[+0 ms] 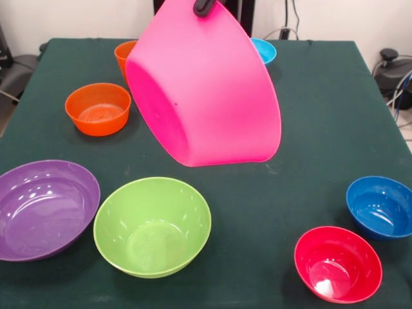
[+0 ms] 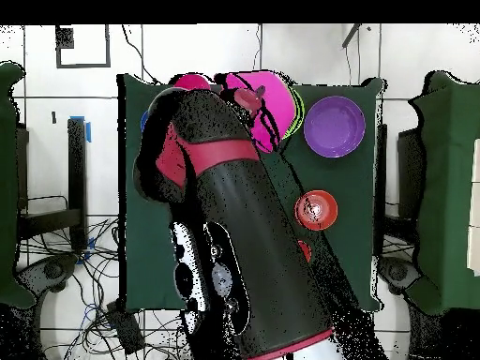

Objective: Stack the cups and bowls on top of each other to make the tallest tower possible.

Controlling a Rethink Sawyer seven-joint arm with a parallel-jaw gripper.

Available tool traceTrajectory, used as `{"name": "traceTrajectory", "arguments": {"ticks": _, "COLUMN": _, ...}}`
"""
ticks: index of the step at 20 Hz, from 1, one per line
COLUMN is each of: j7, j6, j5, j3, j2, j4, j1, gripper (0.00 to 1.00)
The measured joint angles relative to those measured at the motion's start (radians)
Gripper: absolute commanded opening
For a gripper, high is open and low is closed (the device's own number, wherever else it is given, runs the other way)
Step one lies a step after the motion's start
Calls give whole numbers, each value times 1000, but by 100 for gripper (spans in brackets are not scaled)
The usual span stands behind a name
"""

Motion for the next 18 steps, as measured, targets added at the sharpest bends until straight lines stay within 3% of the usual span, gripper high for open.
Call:
{"name": "traceTrajectory", "arguments": {"ticks": 11, "j7": 125, "j6": -47, "j5": -23, "j3": -94, "j2": 2, "j4": 1, "j1": 47, "gripper": 0}}
{"name": "traceTrajectory", "arguments": {"ticks": 12, "j7": 129, "j6": -63, "j5": -23, "j3": -112, "j2": 2, "j4": 1, "j1": 49, "gripper": 100}}
{"name": "traceTrajectory", "arguments": {"ticks": 18, "j7": 129, "j6": -88, "j5": -23, "j3": -138, "j2": 2, "j4": 1, "j1": 49, "gripper": 100}}
